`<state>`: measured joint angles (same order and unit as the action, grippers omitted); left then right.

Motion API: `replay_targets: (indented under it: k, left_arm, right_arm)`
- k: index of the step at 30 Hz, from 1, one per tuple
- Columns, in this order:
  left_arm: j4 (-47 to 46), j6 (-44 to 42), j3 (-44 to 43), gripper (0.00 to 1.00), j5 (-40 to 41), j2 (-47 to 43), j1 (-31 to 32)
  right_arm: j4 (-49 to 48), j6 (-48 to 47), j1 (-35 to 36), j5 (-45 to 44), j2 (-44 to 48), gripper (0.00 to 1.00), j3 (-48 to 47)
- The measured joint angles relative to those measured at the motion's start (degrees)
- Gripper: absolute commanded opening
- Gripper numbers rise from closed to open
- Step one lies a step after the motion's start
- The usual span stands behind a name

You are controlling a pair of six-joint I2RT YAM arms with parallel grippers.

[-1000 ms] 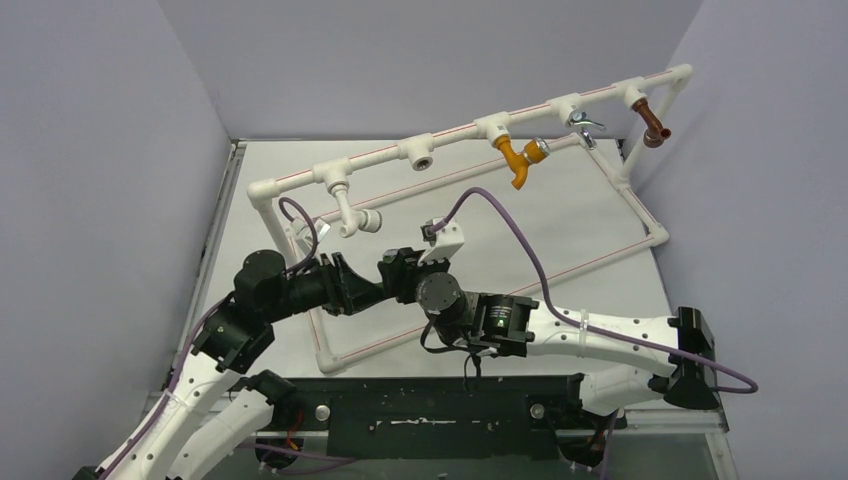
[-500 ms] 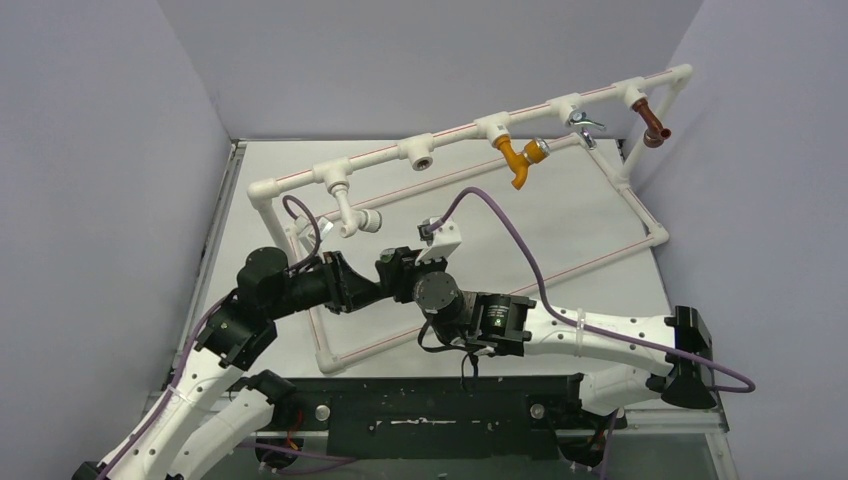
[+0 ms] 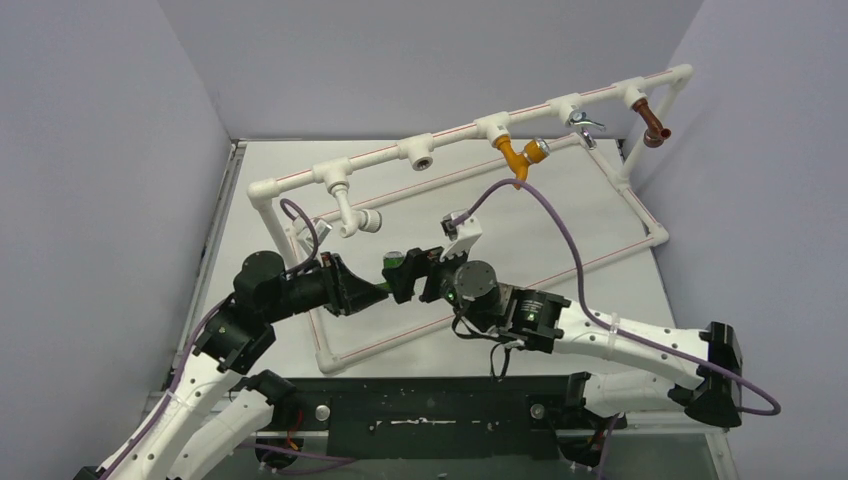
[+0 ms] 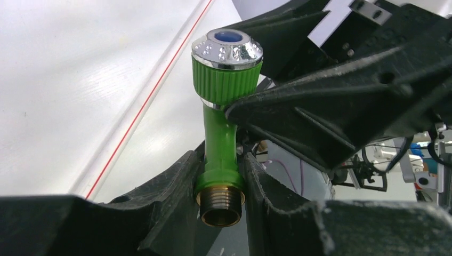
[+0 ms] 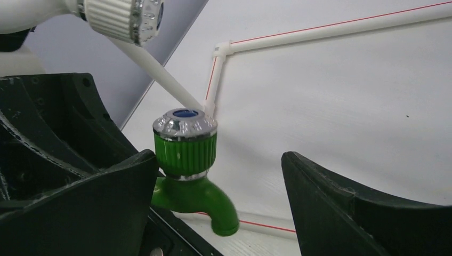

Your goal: Install the water faucets

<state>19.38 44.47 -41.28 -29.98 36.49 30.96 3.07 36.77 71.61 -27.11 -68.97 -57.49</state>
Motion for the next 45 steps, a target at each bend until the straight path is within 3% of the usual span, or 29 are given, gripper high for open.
replay_targets:
  k: [7, 11, 17, 26, 33, 45]
  left_arm:
    - [-3.58, -3.37, 0.44, 0.00, -2.19, 0.96, 0.00]
    - [-5.49, -4.07, 1.22, 0.00, -5.14, 1.29, -0.11]
    - [-14.29, -2.43, 3.06, 0.00, -11.78, 2.34, -0.28]
    - [-28.83, 3.39, 4.90, 0.00, -17.68, 2.73, -0.28]
    - [-39.26, 7.98, 6.64, 0.00, -18.62, 3.37, -0.28]
    - [-43.23, 9.55, 6.64, 0.00, -18.73, 5.01, -0.28]
  right_arm:
    - [0.15, -4.50, -11.43, 23.85, 9.40, 0.89, 6.19]
    - [0.13, -8.39, -16.98, 31.08, 13.49, 0.92, 7.17]
    - [-0.72, -13.49, -26.58, 50.66, 16.06, 0.91, 7.50]
    - [-11.10, -9.90, -30.40, 74.47, 15.87, 0.85, 11.58]
    - [-19.58, -5.31, -30.36, 82.07, 14.78, 0.79, 11.69]
    - [-19.96, -5.09, -28.30, 82.97, 11.15, 0.64, 10.19]
